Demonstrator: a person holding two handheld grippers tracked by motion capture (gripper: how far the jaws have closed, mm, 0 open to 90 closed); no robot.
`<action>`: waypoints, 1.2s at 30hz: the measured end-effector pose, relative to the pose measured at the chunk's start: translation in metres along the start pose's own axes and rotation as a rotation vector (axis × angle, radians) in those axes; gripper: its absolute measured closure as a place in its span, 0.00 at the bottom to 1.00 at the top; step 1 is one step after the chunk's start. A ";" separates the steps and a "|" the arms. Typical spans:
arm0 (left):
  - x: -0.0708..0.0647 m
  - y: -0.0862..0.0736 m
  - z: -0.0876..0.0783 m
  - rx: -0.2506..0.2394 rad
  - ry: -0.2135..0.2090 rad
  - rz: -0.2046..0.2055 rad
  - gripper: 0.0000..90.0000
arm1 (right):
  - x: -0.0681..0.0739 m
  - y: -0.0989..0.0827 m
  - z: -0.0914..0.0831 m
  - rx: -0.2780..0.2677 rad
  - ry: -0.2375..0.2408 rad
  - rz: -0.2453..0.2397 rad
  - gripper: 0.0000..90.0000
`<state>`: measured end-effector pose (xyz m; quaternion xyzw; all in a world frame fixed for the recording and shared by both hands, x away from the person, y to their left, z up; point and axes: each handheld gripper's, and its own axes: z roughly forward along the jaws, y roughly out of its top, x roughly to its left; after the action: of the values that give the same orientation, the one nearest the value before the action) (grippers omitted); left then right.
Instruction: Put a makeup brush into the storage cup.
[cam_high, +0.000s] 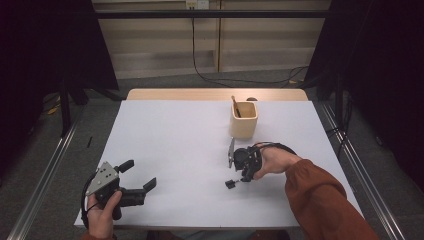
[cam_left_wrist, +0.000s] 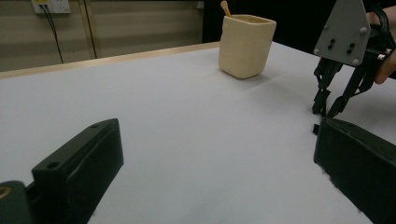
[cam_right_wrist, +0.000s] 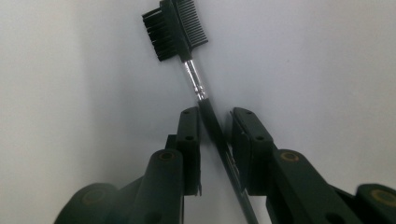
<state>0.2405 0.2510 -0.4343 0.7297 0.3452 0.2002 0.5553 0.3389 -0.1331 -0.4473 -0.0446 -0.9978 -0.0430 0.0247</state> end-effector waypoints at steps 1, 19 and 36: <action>0.000 0.000 0.000 0.000 -0.001 0.000 0.02 | 0.000 0.001 0.000 0.008 0.001 -0.009 0.83; 0.003 -0.001 -0.001 -0.009 -0.004 -0.040 0.02 | -0.005 -0.003 -0.001 -0.015 0.037 0.034 0.96; 0.003 -0.001 -0.001 -0.002 -0.002 -0.037 0.02 | -0.008 -0.017 -0.007 -0.116 0.028 0.122 0.96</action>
<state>0.2419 0.2538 -0.4356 0.7230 0.3577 0.1895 0.5599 0.3461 -0.1508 -0.4422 -0.1060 -0.9886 -0.0998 0.0385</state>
